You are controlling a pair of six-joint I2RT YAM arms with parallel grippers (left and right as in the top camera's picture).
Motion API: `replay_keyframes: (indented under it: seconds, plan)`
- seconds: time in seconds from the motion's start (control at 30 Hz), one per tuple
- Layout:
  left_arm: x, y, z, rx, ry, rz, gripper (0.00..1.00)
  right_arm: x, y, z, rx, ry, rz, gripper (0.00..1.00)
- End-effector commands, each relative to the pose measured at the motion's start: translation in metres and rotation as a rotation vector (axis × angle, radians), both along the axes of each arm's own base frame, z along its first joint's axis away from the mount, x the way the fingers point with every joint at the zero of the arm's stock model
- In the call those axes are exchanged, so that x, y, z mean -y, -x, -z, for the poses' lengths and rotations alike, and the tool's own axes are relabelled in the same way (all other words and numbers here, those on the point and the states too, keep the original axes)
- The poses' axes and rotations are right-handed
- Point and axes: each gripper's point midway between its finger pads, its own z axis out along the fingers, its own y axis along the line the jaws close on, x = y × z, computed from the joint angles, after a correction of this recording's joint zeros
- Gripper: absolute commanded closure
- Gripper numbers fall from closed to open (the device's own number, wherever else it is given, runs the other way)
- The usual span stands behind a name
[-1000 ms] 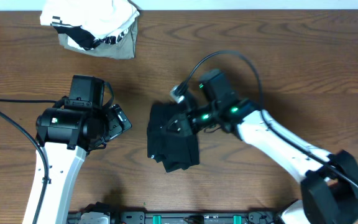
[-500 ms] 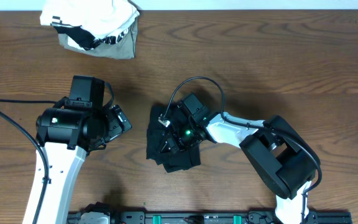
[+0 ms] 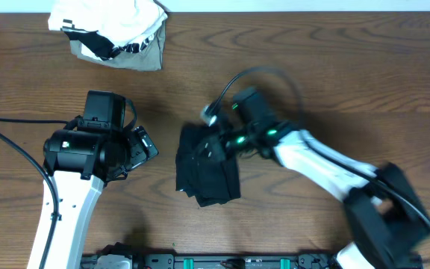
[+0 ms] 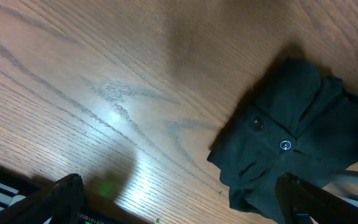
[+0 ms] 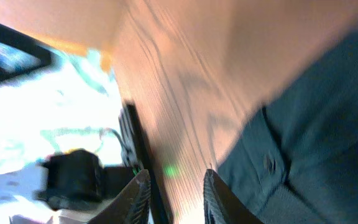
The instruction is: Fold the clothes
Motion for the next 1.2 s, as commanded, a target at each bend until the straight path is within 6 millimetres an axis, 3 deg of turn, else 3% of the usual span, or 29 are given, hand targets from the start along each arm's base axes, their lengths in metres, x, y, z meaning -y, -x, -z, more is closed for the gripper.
replay_keyframes:
  seconds: [0.0, 0.13, 0.3, 0.57, 0.7, 0.77, 0.9, 0.97, 1.07, 1.17]
  plan:
    - [-0.005, 0.002, 0.003, -0.013, -0.022, -0.001, 0.0, 0.011, -0.02, -0.025, 0.053, -0.052, 0.055, 0.69]
    - [-0.005, 0.001, 0.003, -0.011, -0.022, -0.001, 0.0, 0.013, -0.034, -0.021, 0.06, -0.07, 0.08, 0.67]
    - [-0.005, 0.001, 0.003, -0.01, -0.022, -0.001, 0.0, 0.001, -0.041, 0.002, 0.07, -0.08, 0.065, 0.67]
    - [-0.005, 0.001, 0.003, -0.011, -0.022, -0.001, 0.0, -0.015, -0.052, 0.072, -0.018, -0.071, 0.072, 0.67]
    - [-0.005, 0.003, 0.003, -0.016, -0.023, -0.001, 0.0, -0.012, -0.051, 0.111, -0.086, -0.031, 0.088, 0.68]
    - [-0.005, 0.004, 0.003, -0.021, -0.023, -0.001, 0.0, -0.007, -0.055, 0.121, -0.098, -0.013, 0.106, 0.71]
    - [-0.005, 0.004, 0.003, -0.021, -0.023, -0.001, 0.0, 0.001, -0.064, 0.114, -0.084, -0.022, 0.129, 0.73]
    - [-0.005, 0.003, 0.003, -0.018, -0.023, -0.001, 0.0, 0.003, -0.069, 0.097, -0.062, -0.052, 0.127, 0.73]
    - [-0.005, 0.002, 0.003, -0.014, -0.027, 0.018, 0.0, 0.007, -0.074, 0.058, -0.016, -0.099, 0.13, 0.73]
    - [-0.005, 0.0, 0.002, -0.007, -0.032, 0.04, 0.0, 0.015, -0.076, 0.007, 0.05, -0.131, 0.149, 0.69]
